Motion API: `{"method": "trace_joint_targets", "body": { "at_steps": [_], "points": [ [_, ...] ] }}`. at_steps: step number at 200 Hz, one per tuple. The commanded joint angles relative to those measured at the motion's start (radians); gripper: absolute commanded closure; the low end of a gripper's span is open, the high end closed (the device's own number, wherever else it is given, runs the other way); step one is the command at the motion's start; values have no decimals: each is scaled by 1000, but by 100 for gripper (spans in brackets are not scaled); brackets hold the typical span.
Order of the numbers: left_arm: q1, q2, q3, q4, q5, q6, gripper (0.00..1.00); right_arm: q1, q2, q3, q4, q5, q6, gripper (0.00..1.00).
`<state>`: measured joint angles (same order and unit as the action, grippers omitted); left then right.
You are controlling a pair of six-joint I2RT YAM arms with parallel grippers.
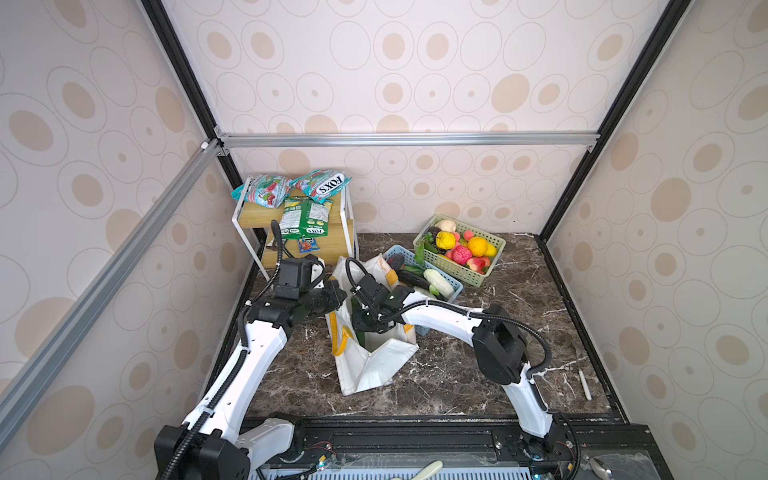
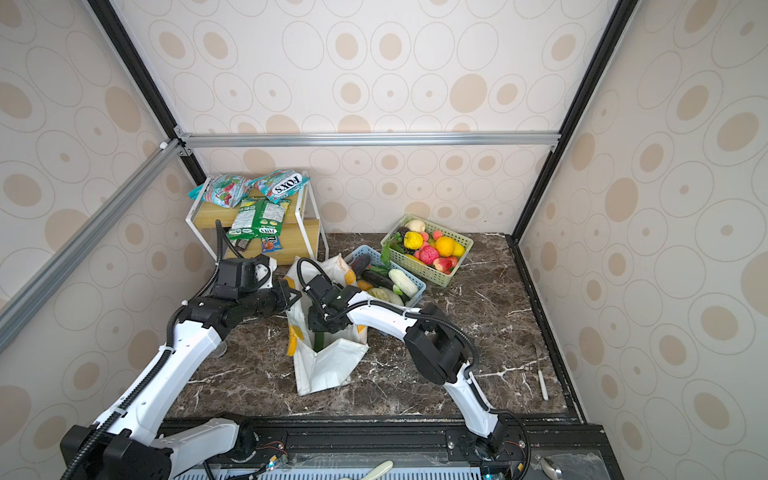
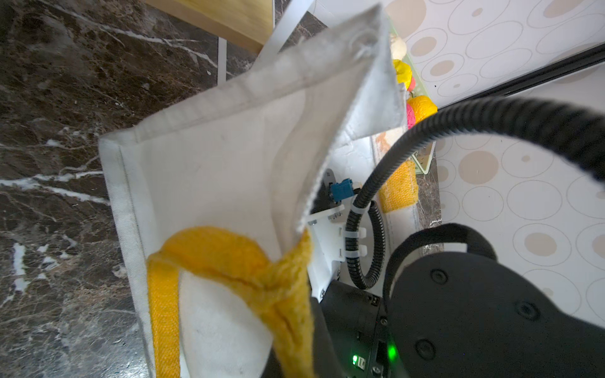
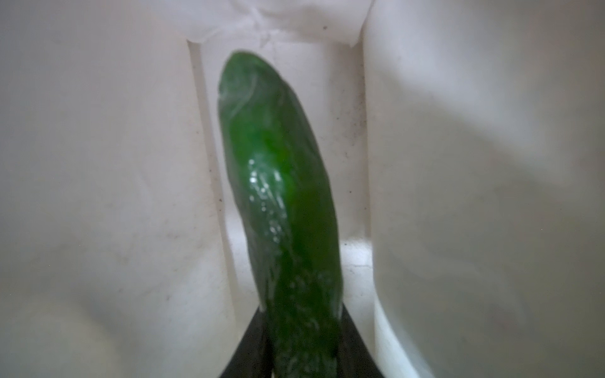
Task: Place the food into the grocery bag and tie it
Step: 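Lower the cucumber into the tote bag and open the right gripper, then raise the right gripper out of the bag and move it back to the blue basket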
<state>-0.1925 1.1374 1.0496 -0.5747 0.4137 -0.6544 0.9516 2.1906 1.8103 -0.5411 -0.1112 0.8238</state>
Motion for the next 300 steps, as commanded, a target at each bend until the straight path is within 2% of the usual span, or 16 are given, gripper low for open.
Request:
{"method": "trace_joint_targets", "body": {
  "at_steps": [1, 64, 89, 111, 170, 222, 300],
  "points": [
    [2, -28, 9, 40, -5, -6, 100, -11, 30, -20, -50, 30, 30, 66],
    [21, -32, -19, 20, -54, -13, 100, -22, 21, -29, -76, 48, 29, 48],
    [30, -22, -36, 3, -75, -13, 100, -25, 0, -14, -90, 59, -8, 39],
    [35, -22, -53, 8, -90, -17, 100, -24, -20, 14, -101, 40, -62, 35],
    [38, -15, -87, 28, -103, -28, 100, -25, -137, -25, 9, -39, -166, 31],
    [40, -14, -102, 28, -113, -33, 100, -25, -209, -4, 20, -94, -214, 30],
    [39, -20, -108, 15, -133, -29, 100, -44, -349, 6, -11, -45, -245, 29]
  ]
}}
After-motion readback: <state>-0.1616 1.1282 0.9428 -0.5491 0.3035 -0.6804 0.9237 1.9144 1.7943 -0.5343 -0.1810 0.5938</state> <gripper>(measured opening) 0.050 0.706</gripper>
